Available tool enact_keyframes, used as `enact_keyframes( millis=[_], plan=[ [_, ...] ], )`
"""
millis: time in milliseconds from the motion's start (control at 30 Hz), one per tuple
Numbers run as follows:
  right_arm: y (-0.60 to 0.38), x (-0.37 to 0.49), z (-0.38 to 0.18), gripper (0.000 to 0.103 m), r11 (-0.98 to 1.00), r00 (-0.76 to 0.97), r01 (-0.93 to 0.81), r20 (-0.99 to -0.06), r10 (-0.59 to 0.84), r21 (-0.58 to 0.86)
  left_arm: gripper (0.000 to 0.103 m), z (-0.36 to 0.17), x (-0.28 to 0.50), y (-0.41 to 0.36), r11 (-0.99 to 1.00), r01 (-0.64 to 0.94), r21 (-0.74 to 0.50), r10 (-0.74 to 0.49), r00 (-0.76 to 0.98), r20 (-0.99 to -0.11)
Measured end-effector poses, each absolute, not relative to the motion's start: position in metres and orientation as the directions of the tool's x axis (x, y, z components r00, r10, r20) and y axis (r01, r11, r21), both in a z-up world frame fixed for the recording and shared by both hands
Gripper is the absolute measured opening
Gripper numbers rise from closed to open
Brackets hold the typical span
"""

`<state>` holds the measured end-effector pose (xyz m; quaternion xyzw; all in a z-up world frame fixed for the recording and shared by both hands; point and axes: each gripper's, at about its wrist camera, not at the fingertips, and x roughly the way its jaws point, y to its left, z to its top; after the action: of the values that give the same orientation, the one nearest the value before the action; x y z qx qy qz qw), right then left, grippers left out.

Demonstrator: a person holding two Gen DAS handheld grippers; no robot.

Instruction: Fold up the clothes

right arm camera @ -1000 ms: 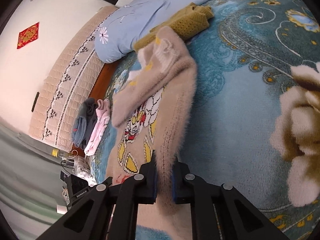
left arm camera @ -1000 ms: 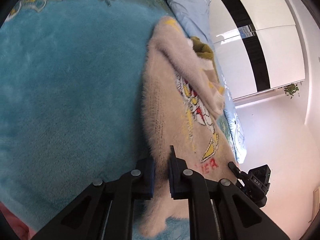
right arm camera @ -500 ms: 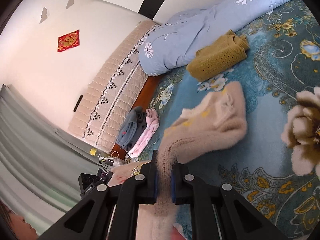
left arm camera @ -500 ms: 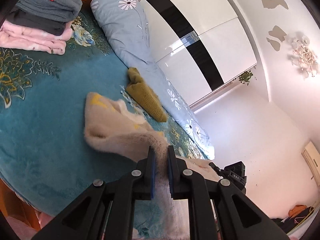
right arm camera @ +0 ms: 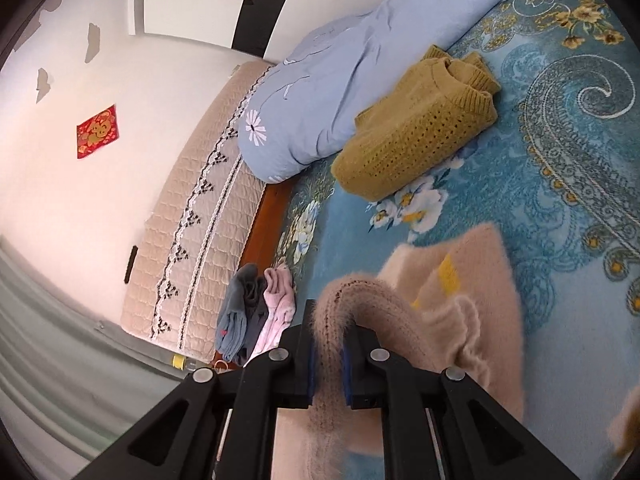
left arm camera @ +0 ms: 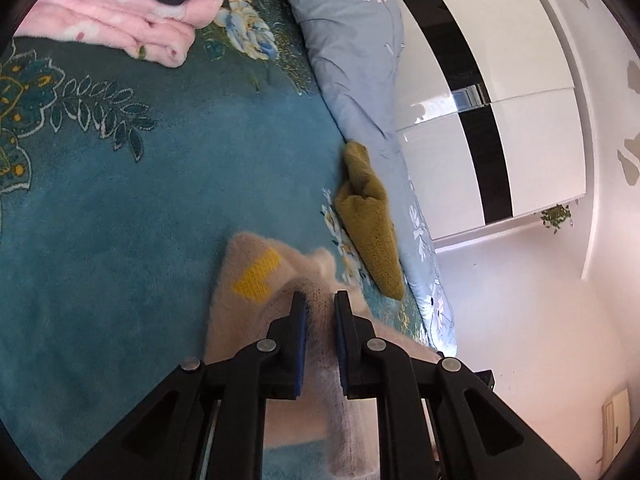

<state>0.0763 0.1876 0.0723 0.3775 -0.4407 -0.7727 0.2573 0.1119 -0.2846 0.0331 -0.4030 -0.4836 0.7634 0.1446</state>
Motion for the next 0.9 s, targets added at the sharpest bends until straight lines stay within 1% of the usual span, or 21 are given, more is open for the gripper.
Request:
enact_keyframes(
  millis=[100,167,233,333,500,533,567,600,633,700,733,767,900],
  plan=[
    [0.189,0.061,0.05,0.013,-0.468,-0.581,0.022,-0.37,-0.725,0.883,0.012,0.013,0.093,-0.284,-0.46,0.225,-0.859,0.602,-0.632,-0.488],
    [0.192,0.058,0.045,0.014,-0.463,-0.582,0.031,-0.361,-0.729,0.886,0.016,0.007,0.086,-0.284,-0.435,0.249,-0.865,0.581,-0.657,-0.481],
    [0.195,0.055,0.041,0.015,-0.459,-0.583,0.04,-0.352,-0.732,0.888,0.018,0.002,0.085,-0.288,-0.372,0.267,-0.889,0.55,-0.708,-0.443],
    [0.196,0.055,0.04,0.016,-0.441,-0.585,0.052,-0.33,-0.741,0.896,0.02,-0.01,0.092,-0.302,-0.191,0.254,-0.948,0.531,-0.786,-0.318],
    [0.204,0.055,0.032,0.02,-0.353,-0.601,0.027,-0.267,-0.753,0.935,0.022,-0.008,0.11,-0.312,-0.186,0.246,-0.951,0.496,-0.813,-0.307],
    [0.205,0.055,0.03,0.021,-0.34,-0.601,0.025,-0.257,-0.757,0.94,0.024,-0.007,0.115,-0.313,-0.188,0.238,-0.953,0.493,-0.816,-0.301],
    [0.206,0.055,0.03,0.022,-0.327,-0.602,0.026,-0.247,-0.759,0.945,0.026,-0.006,0.118,-0.312,-0.207,0.233,-0.95,0.488,-0.817,-0.307],
    [0.207,0.056,0.03,0.022,-0.315,-0.603,0.026,-0.236,-0.762,0.949,0.027,-0.004,0.12,-0.311,-0.226,0.229,-0.947,0.484,-0.817,-0.313],
    [0.208,0.056,0.029,0.024,-0.302,-0.604,0.026,-0.225,-0.764,0.953,0.027,-0.002,0.123,-0.31,-0.246,0.225,-0.943,0.479,-0.817,-0.32],
    [0.208,0.056,0.027,0.034,-0.276,-0.602,0.024,-0.207,-0.771,0.961,0.029,0.004,0.125,-0.303,-0.336,0.222,-0.915,0.475,-0.799,-0.368],
    [0.209,0.056,0.025,0.043,-0.263,-0.601,0.022,-0.198,-0.775,0.964,0.029,0.007,0.126,-0.297,-0.389,0.217,-0.895,0.474,-0.786,-0.396],
    [0.21,0.057,0.023,0.049,-0.246,-0.603,0.019,-0.185,-0.776,0.969,0.03,0.011,0.127,-0.288,-0.454,0.207,-0.866,0.474,-0.768,-0.432],
    [0.221,0.059,0.019,0.05,-0.193,-0.623,0.006,-0.147,-0.768,0.981,0.03,0.023,0.127,-0.252,-0.675,0.161,-0.72,0.428,-0.71,-0.559]
  ],
)
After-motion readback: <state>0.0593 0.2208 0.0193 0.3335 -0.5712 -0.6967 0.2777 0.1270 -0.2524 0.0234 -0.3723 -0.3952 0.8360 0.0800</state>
